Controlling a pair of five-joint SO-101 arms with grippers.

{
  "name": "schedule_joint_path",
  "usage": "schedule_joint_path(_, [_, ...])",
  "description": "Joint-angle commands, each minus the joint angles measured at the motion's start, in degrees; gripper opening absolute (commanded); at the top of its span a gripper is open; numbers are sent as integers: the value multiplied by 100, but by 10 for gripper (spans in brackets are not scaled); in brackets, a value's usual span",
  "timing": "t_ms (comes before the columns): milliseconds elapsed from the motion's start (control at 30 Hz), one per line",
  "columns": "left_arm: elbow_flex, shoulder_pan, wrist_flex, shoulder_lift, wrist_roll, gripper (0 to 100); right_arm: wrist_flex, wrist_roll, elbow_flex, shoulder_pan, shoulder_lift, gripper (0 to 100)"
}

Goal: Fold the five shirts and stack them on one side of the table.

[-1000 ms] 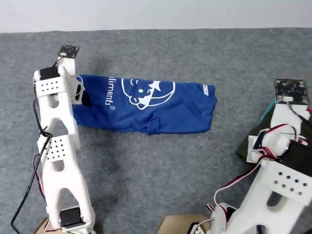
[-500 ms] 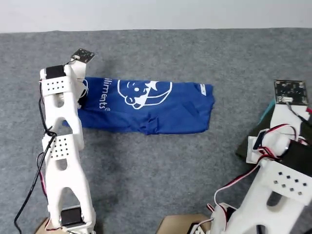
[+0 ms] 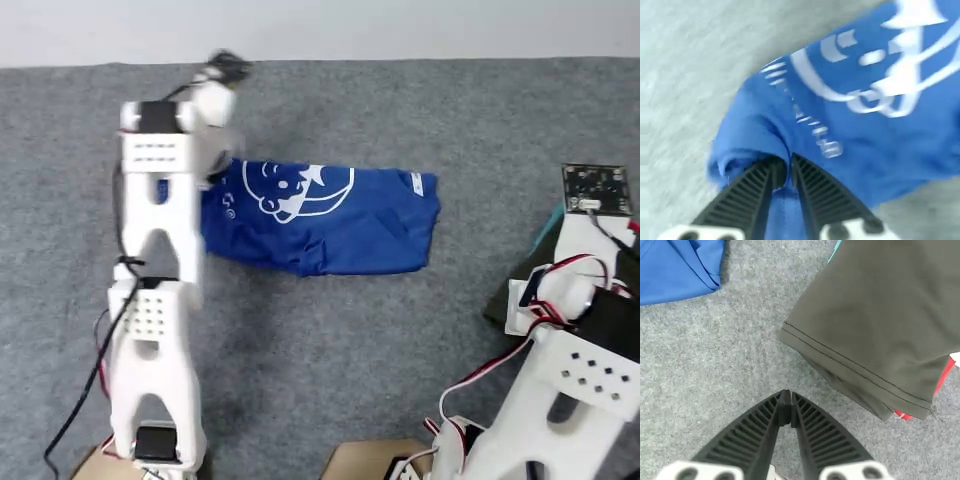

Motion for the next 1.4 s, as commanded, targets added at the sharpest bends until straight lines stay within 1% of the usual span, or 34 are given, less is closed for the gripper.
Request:
schedule_joint_path(0, [22,712,149,-475,246,5,119,53,-70,-31,-84,10])
schedule_joint_path(133, [66,1116,105,-466,352,5,119,62,-62,-31,-84,10])
schedule_joint_path(200, [66,1116,70,-466,352,5,119,62,-53,-31,-84,10])
schedule_joint_path(300, [75,923,62,-457,352,5,119,62,-53,-31,-84,10])
schedule_joint_path(500, [75,202,62,-457,281,5,101,62,-44,-40,-84,10])
schedule_joint_path(633, [75,-325,105,-457,0,5,84,62,-44,-48,-84,10])
schedule_joint_path(767, [110,-1002,123,-440,-9,5,92,62,-44,-48,-84,10])
schedule_joint_path(867, [330,-1319,132,-220,-211,6,101,62,-44,-48,-84,10])
schedule_joint_path(933, [462,-1424,141,26,-264,32,101,62,-44,-48,-84,10])
schedule_joint_path(1033, [488,-1495,141,308,-255,114,101,62,-44,-57,-84,10])
schedule_joint_path(1133, [338,-1521,114,492,-88,165,110,62,-44,-57,-84,10])
schedule_joint_path(1367, [-48,-1380,141,448,-70,190,198,62,-44,-57,-84,10])
